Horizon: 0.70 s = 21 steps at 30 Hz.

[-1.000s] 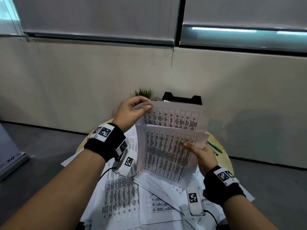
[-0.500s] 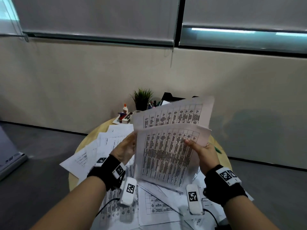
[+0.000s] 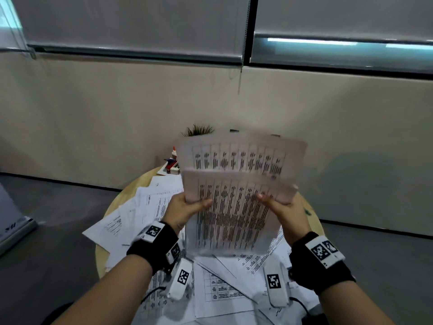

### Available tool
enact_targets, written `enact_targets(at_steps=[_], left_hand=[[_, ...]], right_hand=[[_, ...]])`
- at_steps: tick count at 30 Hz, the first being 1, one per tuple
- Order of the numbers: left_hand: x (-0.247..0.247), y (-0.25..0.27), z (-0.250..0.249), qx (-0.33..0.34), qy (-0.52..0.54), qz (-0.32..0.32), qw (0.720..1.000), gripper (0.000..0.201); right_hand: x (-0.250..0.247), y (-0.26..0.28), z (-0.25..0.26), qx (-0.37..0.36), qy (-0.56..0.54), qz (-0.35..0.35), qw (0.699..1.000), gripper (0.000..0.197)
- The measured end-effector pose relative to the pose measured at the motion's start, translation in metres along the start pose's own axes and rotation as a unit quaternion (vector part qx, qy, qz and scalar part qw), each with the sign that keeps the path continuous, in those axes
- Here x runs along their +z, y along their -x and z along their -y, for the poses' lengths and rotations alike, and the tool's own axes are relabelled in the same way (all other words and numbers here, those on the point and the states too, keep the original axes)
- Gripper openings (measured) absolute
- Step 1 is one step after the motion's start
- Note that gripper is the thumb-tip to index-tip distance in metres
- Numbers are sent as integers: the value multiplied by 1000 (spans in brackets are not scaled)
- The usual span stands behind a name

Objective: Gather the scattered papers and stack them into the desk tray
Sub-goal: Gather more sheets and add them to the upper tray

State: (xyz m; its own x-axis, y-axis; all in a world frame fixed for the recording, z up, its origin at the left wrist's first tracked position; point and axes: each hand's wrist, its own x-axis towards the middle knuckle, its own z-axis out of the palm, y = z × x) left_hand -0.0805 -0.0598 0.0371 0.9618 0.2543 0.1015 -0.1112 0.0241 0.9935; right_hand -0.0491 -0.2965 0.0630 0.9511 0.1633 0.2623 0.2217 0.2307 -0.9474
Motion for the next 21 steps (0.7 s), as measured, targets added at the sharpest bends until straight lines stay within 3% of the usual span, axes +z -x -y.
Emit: enact_targets(at_steps=[3,6,9,13,17,21], left_hand=[[0,7,19,-31,-11,-4,999,31],[1,7,28,-38,-3,-13,999,28],[3,3,28,-35,2,-5,999,32],[6,3,20,-19,14,26,999,28],[7,4,21,-15,33,53,998,33],[11,1,22,-21,25,10,999,21]], right_hand=[[-1,9,-4,-5,29,-7,1000,26],[-2,6,-3,-39,36,-45,998,44],[-1,0,10,-117,66,-63,989,64],[0,-6,31,-209,87,-28,974,78],[-4,-11,35,-278,223,-45,933,38],[-6,-13,35,-219,155,-53,962,23]])
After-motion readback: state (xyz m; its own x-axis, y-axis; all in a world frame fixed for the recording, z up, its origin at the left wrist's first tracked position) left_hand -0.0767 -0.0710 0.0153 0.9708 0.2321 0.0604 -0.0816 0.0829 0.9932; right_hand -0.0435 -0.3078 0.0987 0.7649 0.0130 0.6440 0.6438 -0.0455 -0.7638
